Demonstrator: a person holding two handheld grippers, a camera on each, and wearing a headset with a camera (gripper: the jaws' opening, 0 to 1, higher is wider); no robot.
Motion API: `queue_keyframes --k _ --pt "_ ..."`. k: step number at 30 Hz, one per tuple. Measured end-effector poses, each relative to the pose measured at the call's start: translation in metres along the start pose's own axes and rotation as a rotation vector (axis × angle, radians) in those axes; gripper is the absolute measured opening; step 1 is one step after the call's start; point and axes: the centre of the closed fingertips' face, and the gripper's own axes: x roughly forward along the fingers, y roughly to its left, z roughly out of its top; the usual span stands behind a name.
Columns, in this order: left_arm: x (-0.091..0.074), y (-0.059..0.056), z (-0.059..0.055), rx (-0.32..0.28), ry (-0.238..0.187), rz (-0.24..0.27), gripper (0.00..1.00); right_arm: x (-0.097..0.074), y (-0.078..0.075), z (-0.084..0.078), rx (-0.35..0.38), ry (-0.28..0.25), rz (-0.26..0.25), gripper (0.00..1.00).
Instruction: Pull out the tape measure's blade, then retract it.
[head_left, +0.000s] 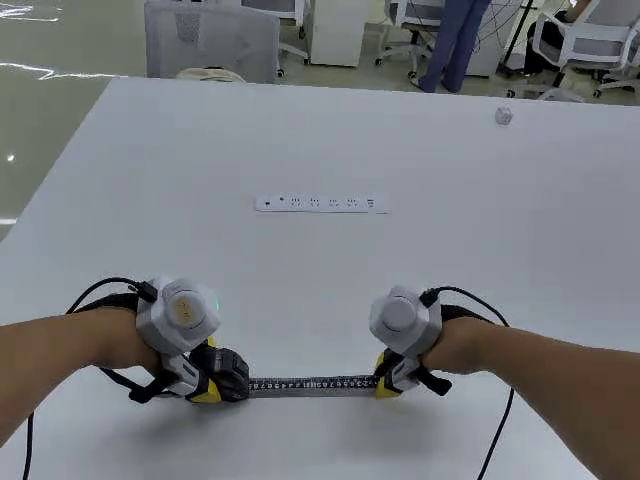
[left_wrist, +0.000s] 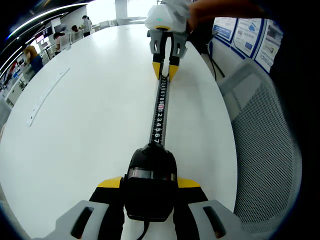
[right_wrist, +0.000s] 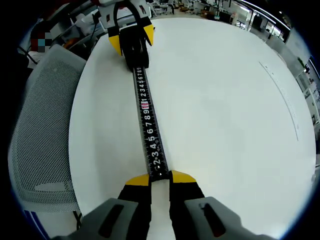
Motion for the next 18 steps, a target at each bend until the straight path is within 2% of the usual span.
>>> queue_keyframes --k 18 --pt "-0.0006 0.0003 0.0 0.001 0.0 -0.001 0.34 -0.003 -0.0024 -0.0093 0.014 0.0 -0.007 0.11"
